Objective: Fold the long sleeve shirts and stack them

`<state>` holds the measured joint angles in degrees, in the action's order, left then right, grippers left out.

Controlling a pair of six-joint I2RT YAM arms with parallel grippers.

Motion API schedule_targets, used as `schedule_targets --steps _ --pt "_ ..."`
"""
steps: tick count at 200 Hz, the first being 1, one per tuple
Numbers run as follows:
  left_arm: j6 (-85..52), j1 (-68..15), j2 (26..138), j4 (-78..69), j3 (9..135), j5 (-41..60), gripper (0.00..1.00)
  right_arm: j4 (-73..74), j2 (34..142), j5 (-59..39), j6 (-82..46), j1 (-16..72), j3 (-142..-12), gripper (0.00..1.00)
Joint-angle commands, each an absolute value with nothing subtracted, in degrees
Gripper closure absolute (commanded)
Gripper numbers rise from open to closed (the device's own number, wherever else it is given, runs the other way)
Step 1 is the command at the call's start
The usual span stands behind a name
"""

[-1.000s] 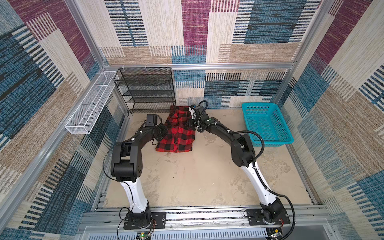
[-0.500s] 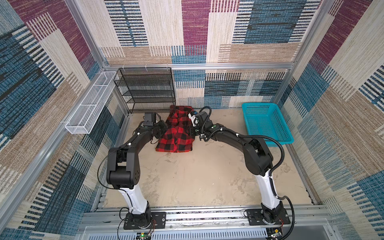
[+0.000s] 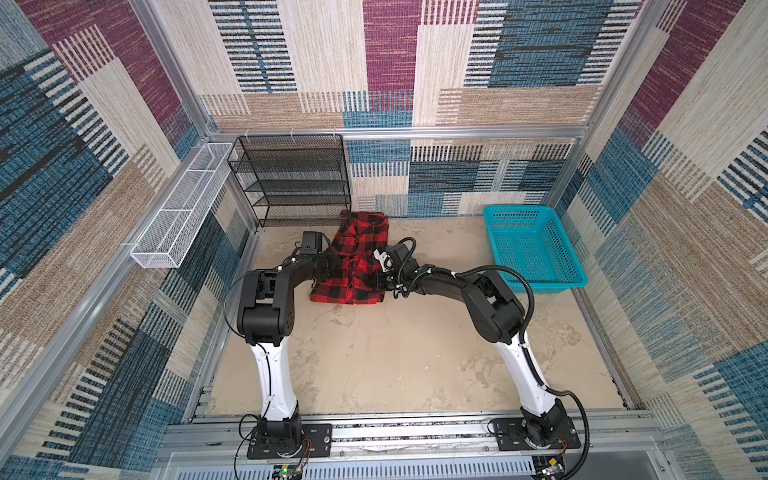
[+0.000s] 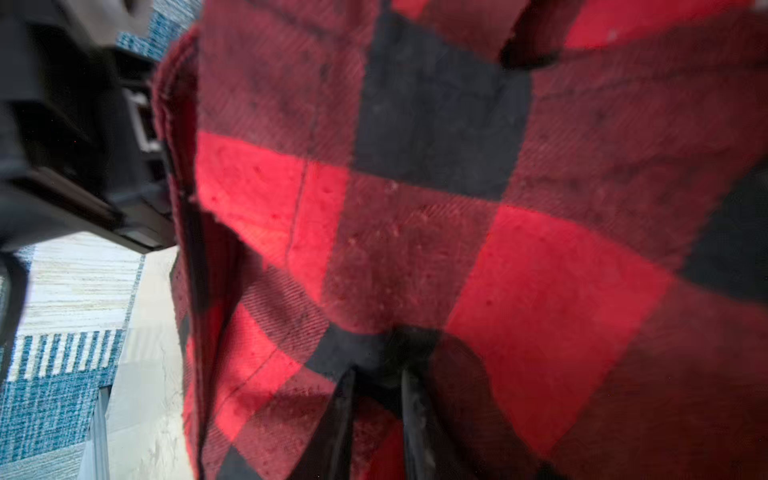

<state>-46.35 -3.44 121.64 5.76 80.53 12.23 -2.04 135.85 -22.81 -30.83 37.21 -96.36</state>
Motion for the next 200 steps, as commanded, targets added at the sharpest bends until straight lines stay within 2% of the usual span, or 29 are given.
schedule_targets --steps 1,35,65,90,118,157,200 --pt "-45.8 -3.7 121.6 6.3 80.6 9.7 1.0 -1.8 136.3 -22.7 -33.6 37.3 -93.4 0.77" --pt "-43.3 -5.6 118.8 7.8 78.9 9.0 1.0 0.5 130.1 -22.4 -37.1 39.4 -84.2 0.77" --pt "-41.8 -7.6 115.2 7.8 75.8 9.4 1.0 0.8 123.8 -20.9 -41.9 45.5 -77.7 0.78" --pt "-39.8 -9.1 109.7 7.4 71.4 10.0 1.0 1.8 118.6 -17.2 -46.6 51.3 -73.9 0.77" --pt "-36.9 -9.5 101.3 9.2 67.3 10.9 1.0 4.6 111.4 -12.5 -50.4 53.8 -69.3 0.76" --pt "-36.0 -9.5 88.4 19.0 63.8 8.2 1.0 -8.6 102.5 0.3 -41.2 52.8 -72.6 0.71" --pt "-44.1 -10.9 79.5 17.2 54.4 7.9 1.0 -14.5 100.8 1.4 -31.0 44.1 -76.1 0.69"
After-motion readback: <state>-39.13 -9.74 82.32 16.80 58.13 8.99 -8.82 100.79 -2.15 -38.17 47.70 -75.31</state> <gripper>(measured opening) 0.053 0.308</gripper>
